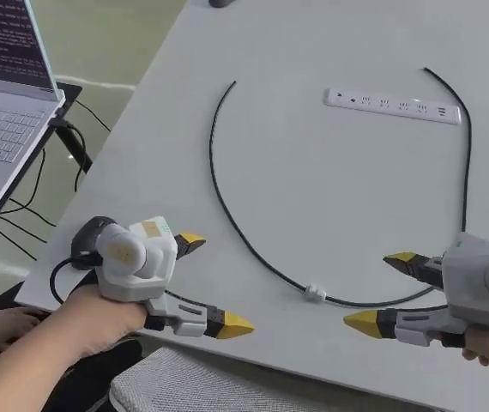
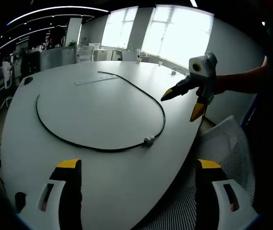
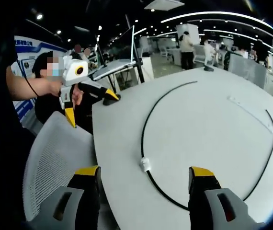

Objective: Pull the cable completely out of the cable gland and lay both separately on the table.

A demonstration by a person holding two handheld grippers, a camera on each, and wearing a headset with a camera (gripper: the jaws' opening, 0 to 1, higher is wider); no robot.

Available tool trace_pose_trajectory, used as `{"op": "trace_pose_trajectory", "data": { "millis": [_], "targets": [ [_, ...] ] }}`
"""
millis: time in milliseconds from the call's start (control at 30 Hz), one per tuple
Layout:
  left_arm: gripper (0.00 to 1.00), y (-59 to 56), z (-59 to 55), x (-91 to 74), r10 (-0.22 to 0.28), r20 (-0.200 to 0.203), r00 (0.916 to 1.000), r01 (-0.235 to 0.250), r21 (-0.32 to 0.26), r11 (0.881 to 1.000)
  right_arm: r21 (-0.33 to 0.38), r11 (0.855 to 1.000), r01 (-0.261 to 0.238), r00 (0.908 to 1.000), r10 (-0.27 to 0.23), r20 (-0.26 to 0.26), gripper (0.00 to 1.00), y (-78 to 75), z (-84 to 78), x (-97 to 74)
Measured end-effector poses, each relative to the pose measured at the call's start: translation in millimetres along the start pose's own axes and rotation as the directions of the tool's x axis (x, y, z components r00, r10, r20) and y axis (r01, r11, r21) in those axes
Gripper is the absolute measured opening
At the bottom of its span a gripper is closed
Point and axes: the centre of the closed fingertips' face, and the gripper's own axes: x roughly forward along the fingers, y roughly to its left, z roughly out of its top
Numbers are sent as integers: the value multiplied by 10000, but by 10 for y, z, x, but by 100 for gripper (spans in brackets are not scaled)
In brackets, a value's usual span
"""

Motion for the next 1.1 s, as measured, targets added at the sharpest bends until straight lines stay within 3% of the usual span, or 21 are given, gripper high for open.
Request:
{"op": "trace_pose_trajectory", "data": {
  "millis": [500,700,1100],
  "targets": [
    [98,-13,-120,84,-267,-223,9994,265,-100,9996,-423,9981,-440,9948,398,-939,61,-16,6,342],
    [97,-23,-142,93,-348,-244,9991,345,-123,9993,-959,9931,-676,9846,508,-1671,55,-38,-121,477],
    [96,40,-227,51,-328,-300,9990,318,-340,9989,-1378,9865,-886,9697,538,-2381,43,-27,-222,703]
  ]
}}
